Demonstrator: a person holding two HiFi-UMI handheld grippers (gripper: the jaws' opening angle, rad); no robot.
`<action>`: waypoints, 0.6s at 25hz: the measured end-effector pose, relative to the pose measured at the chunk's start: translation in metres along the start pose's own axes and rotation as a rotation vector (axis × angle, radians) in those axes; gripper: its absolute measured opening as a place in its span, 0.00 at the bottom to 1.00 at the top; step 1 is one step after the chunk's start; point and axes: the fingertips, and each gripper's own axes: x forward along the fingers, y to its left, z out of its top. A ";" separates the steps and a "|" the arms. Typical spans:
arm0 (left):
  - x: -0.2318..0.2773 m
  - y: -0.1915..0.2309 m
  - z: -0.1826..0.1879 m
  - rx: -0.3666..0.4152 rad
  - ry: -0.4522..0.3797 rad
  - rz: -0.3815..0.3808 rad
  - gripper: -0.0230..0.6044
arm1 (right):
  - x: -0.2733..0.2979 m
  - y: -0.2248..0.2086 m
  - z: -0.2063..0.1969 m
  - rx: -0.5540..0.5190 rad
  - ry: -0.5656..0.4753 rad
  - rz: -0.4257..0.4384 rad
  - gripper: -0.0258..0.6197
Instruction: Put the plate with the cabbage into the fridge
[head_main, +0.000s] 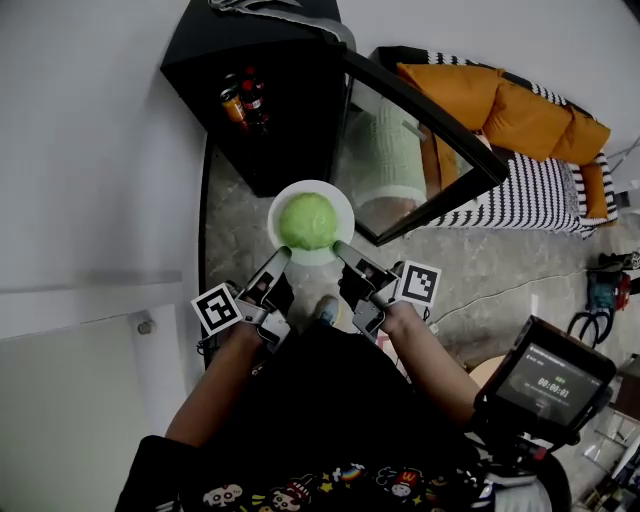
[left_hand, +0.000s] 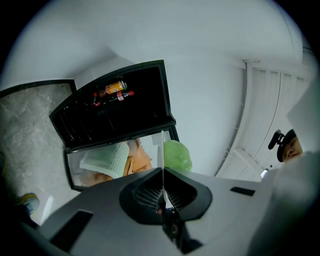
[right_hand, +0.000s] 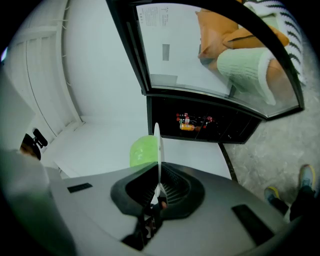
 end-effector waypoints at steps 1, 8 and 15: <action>0.000 0.001 0.000 0.003 -0.005 0.002 0.05 | 0.000 -0.001 0.000 0.002 0.003 0.001 0.07; -0.002 0.004 0.002 -0.012 -0.029 0.010 0.05 | 0.004 -0.003 -0.001 0.001 0.021 0.007 0.07; 0.006 0.003 0.008 -0.011 0.001 0.010 0.05 | 0.006 -0.003 0.006 0.010 -0.006 0.007 0.07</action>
